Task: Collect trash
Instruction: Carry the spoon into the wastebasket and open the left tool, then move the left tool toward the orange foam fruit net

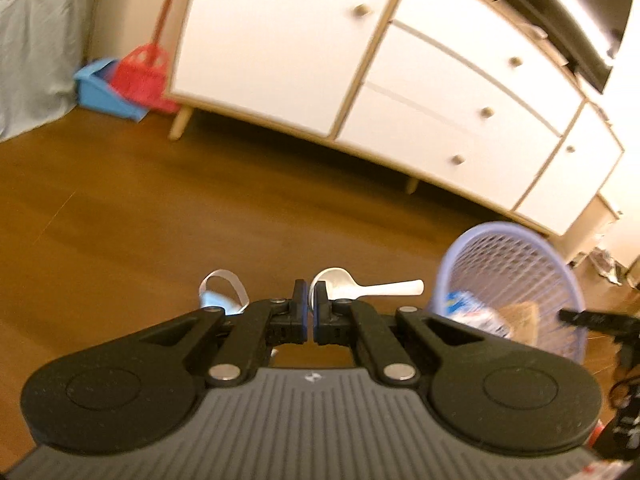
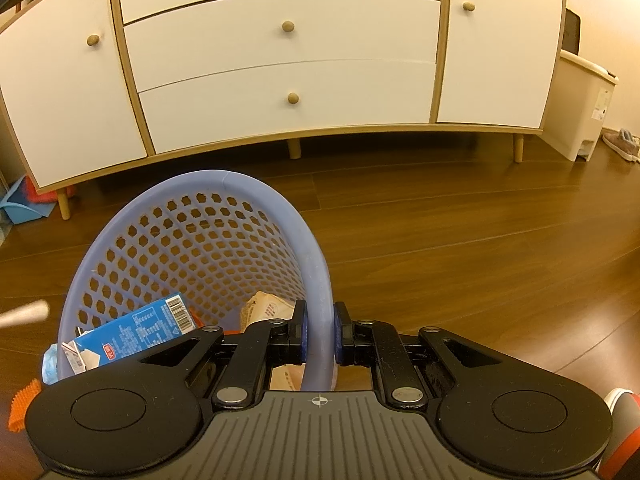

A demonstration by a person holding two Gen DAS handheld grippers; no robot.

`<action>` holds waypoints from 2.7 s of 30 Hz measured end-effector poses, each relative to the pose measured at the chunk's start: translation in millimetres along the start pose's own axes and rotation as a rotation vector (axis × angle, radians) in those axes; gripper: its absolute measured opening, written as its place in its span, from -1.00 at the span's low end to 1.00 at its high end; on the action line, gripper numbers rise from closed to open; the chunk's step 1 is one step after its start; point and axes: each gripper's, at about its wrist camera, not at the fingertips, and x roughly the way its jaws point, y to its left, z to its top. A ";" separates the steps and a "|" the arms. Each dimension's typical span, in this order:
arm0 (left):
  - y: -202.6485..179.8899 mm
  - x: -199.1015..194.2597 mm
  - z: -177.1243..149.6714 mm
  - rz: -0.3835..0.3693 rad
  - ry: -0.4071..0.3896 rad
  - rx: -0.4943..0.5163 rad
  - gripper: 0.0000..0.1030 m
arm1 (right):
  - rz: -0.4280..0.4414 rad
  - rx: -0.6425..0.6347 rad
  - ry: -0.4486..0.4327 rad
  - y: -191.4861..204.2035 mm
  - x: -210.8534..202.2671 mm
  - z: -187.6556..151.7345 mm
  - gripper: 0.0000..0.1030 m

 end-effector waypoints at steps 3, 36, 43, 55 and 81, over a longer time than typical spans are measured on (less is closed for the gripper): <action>-21.7 7.8 11.4 -0.050 -0.015 0.038 -1.00 | -0.001 0.001 0.001 -0.5 -0.2 0.0 -0.84; -113.2 91.4 3.6 -0.168 0.147 0.209 -0.67 | 0.002 -0.006 0.001 -0.9 1.0 -1.3 -0.83; -99.9 83.3 6.4 -0.120 0.134 0.199 -0.67 | 0.001 -0.005 0.001 -0.8 1.7 -0.5 -0.83; -56.5 63.6 5.0 -0.044 0.126 0.141 -0.66 | 0.000 -0.007 -0.001 0.4 1.6 -0.9 -0.83; 89.8 -2.5 -69.1 0.277 0.222 0.054 -0.50 | -0.006 -0.014 0.000 -0.8 2.2 -1.2 -0.83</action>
